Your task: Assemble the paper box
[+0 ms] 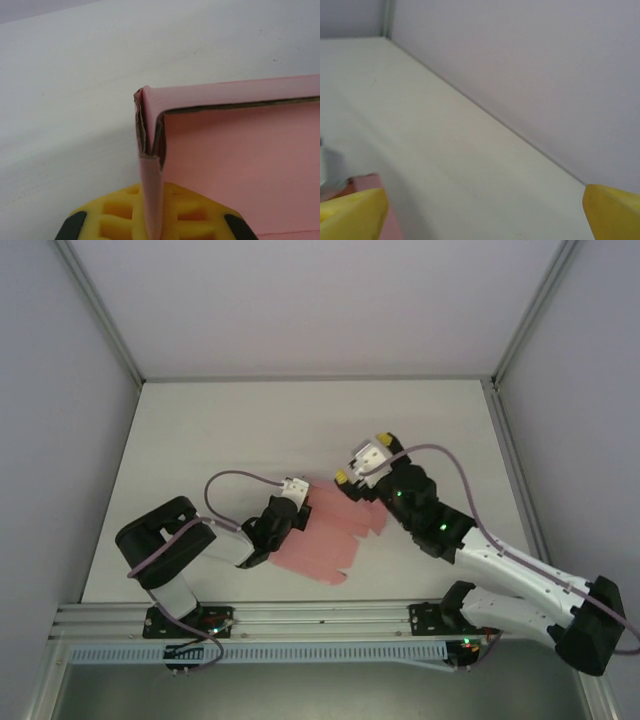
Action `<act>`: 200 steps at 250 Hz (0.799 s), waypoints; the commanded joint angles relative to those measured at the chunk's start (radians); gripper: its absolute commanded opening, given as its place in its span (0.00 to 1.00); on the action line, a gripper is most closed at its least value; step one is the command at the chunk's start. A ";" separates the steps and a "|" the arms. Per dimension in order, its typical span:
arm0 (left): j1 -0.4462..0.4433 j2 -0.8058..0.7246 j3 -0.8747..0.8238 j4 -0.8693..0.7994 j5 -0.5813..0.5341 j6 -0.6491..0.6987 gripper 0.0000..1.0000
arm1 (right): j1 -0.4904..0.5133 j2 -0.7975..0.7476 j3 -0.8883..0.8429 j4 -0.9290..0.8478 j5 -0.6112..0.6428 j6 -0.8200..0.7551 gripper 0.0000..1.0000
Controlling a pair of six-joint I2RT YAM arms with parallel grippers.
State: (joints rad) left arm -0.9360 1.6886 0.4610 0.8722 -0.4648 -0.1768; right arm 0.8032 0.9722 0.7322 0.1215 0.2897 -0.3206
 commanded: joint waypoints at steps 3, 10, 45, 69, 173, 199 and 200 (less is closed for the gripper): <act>-0.005 -0.004 -0.017 0.020 0.014 0.061 0.00 | -0.099 0.077 0.075 -0.066 -0.143 0.278 1.00; -0.005 -0.001 -0.018 0.027 0.017 0.067 0.00 | -0.107 0.109 0.091 -0.078 -0.166 0.288 1.00; -0.005 0.006 -0.022 0.058 0.027 0.080 0.00 | -0.118 0.300 0.198 -0.170 -0.243 0.292 1.00; -0.004 0.005 -0.024 0.062 0.034 0.084 0.00 | -0.119 0.420 0.261 -0.229 -0.290 0.304 1.00; 0.003 0.027 -0.041 0.097 0.055 0.099 0.08 | -0.105 0.620 0.263 -0.277 -0.449 0.305 1.00; 0.005 0.023 -0.042 0.091 0.056 0.096 0.11 | -0.086 0.649 0.252 -0.295 -0.440 0.296 1.00; 0.005 0.022 -0.043 0.091 0.055 0.096 0.11 | -0.085 0.650 0.252 -0.295 -0.440 0.293 1.00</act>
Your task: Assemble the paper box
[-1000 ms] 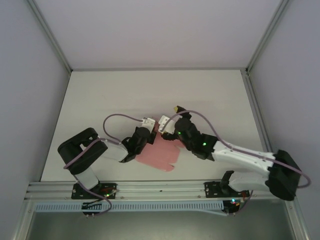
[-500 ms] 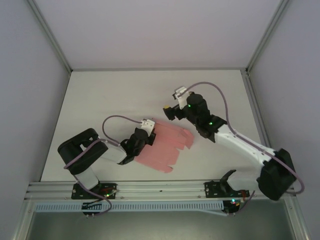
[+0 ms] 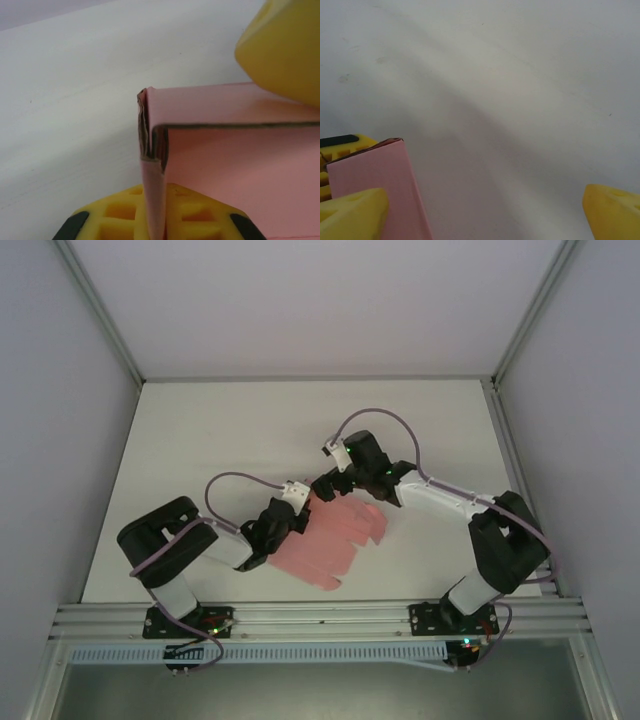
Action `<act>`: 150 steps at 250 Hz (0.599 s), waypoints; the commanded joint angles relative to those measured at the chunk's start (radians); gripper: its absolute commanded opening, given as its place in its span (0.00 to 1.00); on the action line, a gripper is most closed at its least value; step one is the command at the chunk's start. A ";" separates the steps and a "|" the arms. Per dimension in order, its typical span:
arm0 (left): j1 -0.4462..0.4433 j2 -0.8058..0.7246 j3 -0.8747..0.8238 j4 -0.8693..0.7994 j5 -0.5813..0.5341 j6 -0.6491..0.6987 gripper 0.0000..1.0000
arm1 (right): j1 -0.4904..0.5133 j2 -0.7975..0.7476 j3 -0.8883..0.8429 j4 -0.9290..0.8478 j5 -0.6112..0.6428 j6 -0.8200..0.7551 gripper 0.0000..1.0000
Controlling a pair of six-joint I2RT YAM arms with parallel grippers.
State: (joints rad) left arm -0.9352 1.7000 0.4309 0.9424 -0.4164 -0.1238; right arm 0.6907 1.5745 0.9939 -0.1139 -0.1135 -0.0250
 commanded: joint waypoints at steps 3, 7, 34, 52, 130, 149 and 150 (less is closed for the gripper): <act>0.004 0.009 -0.012 0.020 0.007 0.044 0.12 | 0.029 0.051 -0.011 -0.062 -0.032 -0.001 1.00; 0.004 0.008 -0.012 0.018 0.008 0.043 0.12 | 0.032 0.054 -0.012 -0.065 -0.028 -0.005 1.00; 0.004 0.002 -0.016 0.006 0.005 0.038 0.16 | 0.074 0.079 -0.018 -0.097 0.033 -0.031 1.00; 0.004 -0.004 -0.018 -0.002 0.005 0.033 0.16 | 0.094 0.086 -0.025 -0.102 0.060 -0.032 1.00; 0.002 -0.013 0.001 -0.050 -0.030 0.011 0.00 | 0.104 0.062 -0.036 -0.095 0.107 -0.003 1.00; 0.002 -0.032 0.010 -0.069 -0.080 -0.019 0.00 | 0.102 -0.005 -0.026 -0.076 0.162 0.020 1.00; 0.003 -0.034 0.010 -0.069 -0.083 -0.021 0.00 | 0.102 -0.009 -0.026 -0.075 0.167 0.022 1.00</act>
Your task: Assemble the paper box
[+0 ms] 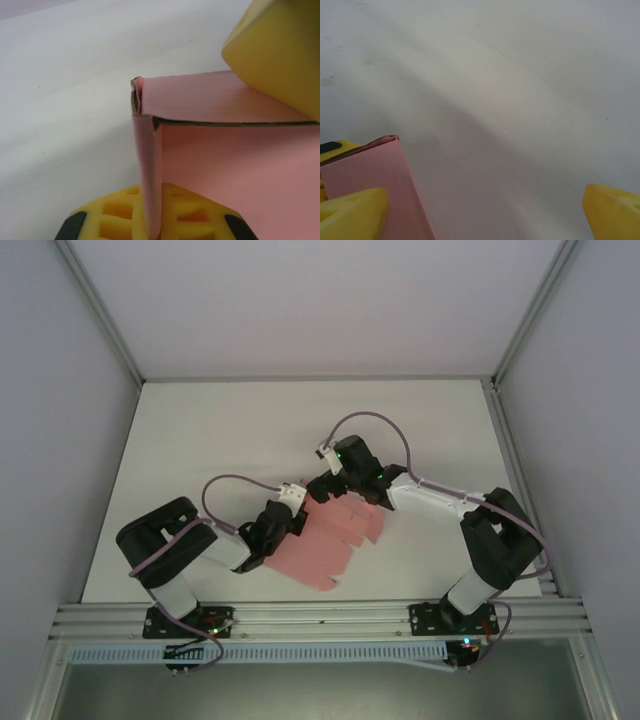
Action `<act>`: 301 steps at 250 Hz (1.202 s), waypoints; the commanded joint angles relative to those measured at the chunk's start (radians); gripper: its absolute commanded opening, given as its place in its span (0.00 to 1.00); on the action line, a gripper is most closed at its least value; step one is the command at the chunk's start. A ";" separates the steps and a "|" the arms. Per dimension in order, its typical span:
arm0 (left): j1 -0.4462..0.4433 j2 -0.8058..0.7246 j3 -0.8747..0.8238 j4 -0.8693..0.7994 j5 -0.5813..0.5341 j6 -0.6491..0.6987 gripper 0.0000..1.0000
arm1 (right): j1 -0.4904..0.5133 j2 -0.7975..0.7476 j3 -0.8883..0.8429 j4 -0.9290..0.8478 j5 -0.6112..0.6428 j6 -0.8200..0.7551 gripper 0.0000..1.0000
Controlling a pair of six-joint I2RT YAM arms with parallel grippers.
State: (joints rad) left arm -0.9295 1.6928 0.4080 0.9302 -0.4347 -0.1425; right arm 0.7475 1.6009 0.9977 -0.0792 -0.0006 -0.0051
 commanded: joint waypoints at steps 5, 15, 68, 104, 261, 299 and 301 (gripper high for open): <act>-0.004 -0.036 0.032 -0.062 -0.080 -0.011 0.00 | 0.046 -0.060 -0.030 -0.102 0.074 0.008 1.00; -0.004 -0.060 0.031 -0.066 -0.099 -0.016 0.00 | 0.046 -0.114 -0.033 -0.085 0.115 0.021 1.00; -0.004 -0.202 0.058 -0.192 -0.215 -0.072 0.00 | 0.042 -0.402 -0.061 -0.137 0.347 0.097 1.00; -0.005 -0.281 0.076 -0.269 -0.236 -0.114 0.00 | 0.023 -0.530 -0.109 -0.238 0.440 0.142 1.00; -0.026 -0.409 0.063 -0.318 -0.155 -0.153 0.00 | -0.036 -0.461 -0.294 0.120 0.083 0.217 1.00; -0.033 -0.404 0.064 -0.309 -0.135 -0.166 0.00 | -0.032 -0.482 -0.434 0.453 0.082 0.355 1.00; -0.033 -0.404 0.063 -0.309 -0.134 -0.169 0.00 | -0.032 -0.482 -0.441 0.471 0.084 0.363 1.00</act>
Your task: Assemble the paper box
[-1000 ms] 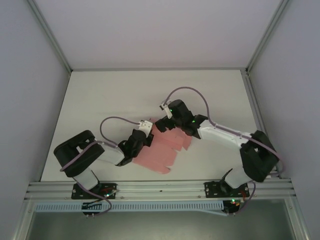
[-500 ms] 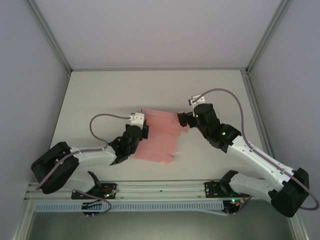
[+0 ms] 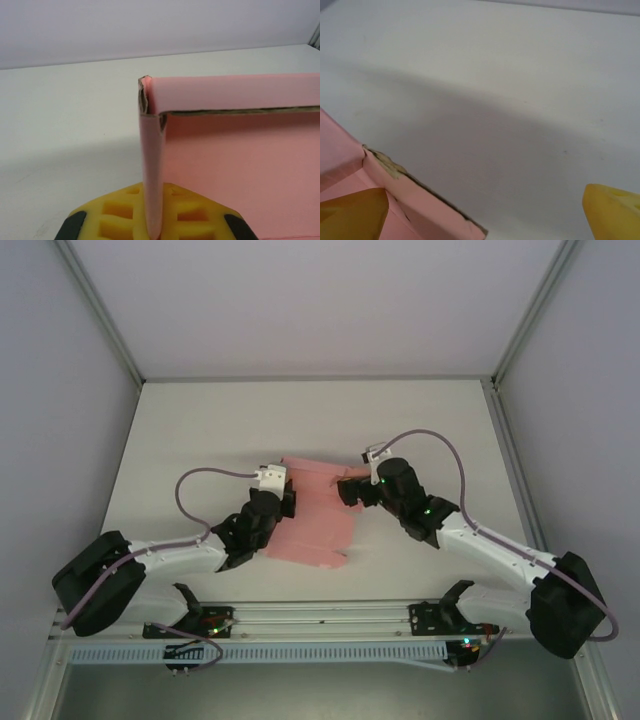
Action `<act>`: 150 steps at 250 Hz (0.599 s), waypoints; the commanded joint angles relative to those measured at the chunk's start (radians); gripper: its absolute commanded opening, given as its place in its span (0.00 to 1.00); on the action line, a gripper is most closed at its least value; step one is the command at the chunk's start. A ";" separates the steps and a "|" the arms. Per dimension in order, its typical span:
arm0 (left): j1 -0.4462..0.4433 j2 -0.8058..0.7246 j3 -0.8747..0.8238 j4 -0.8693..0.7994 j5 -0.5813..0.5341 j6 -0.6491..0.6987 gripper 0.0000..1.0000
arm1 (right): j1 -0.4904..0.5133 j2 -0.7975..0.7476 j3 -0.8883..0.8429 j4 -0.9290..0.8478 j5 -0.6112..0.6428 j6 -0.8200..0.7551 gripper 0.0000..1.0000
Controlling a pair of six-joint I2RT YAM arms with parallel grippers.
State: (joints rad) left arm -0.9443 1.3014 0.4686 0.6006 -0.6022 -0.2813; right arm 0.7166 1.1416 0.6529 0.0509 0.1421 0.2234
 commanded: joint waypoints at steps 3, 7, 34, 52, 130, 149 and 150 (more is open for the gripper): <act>-0.020 -0.015 0.003 0.019 0.037 -0.032 0.00 | 0.001 -0.024 -0.108 0.364 -0.057 0.145 1.00; -0.019 -0.015 0.003 0.017 0.039 -0.037 0.00 | 0.001 -0.026 -0.125 0.395 -0.053 0.159 1.00; -0.020 -0.031 -0.002 0.015 0.046 -0.062 0.00 | 0.005 -0.039 -0.188 0.526 -0.058 0.190 1.00; -0.019 -0.045 -0.009 0.020 0.042 -0.069 0.00 | 0.009 -0.062 -0.187 0.493 -0.041 0.197 1.00; -0.010 -0.139 0.029 -0.097 -0.037 -0.104 0.00 | 0.021 -0.228 -0.131 0.114 0.088 0.256 1.00; 0.003 -0.167 0.039 -0.135 -0.051 -0.104 0.00 | 0.023 -0.287 -0.151 0.067 0.133 0.259 1.00; 0.003 -0.168 0.041 -0.139 -0.052 -0.105 0.00 | 0.022 -0.290 -0.152 0.064 0.137 0.260 1.00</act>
State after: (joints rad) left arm -0.9527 1.1858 0.4694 0.5293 -0.5961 -0.3630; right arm 0.7330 0.9329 0.4904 0.2531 0.1844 0.4393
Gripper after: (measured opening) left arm 0.046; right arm 0.998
